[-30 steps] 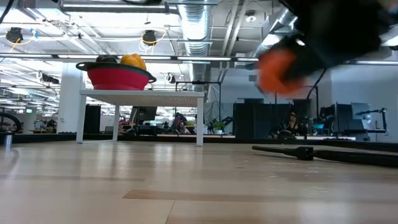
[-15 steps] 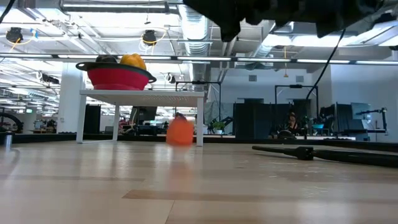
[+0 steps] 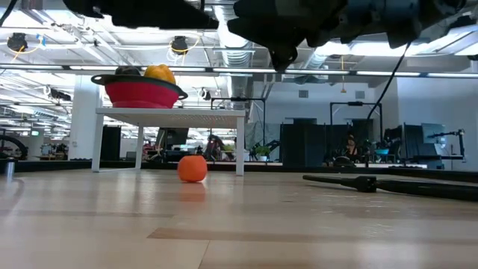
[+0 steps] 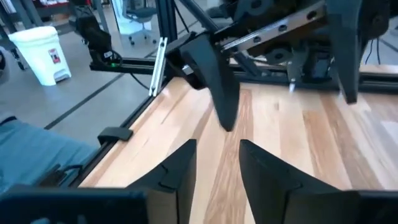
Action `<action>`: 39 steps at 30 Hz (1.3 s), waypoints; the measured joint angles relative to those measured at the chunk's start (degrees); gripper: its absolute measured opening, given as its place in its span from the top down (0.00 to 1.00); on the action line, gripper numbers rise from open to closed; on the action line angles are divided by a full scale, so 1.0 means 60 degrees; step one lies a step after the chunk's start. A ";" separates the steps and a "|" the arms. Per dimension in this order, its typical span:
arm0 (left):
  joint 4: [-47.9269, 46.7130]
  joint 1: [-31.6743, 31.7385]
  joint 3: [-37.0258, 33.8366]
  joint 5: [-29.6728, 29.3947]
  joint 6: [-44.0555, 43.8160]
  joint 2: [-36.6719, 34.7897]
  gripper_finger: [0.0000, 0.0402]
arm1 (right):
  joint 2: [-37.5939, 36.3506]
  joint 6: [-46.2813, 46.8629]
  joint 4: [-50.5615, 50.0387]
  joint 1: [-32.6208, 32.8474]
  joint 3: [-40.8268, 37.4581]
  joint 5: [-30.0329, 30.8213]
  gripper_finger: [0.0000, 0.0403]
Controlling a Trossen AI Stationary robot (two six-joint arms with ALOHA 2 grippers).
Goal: Pick & Place Fruit
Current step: Put the orange into the red strainer bowl on the shelf
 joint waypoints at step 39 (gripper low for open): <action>0.0473 0.2605 -0.1424 0.0746 -0.7613 0.2402 0.32 | 0.2044 0.0161 0.3928 -0.0222 0.0036 0.0026 0.76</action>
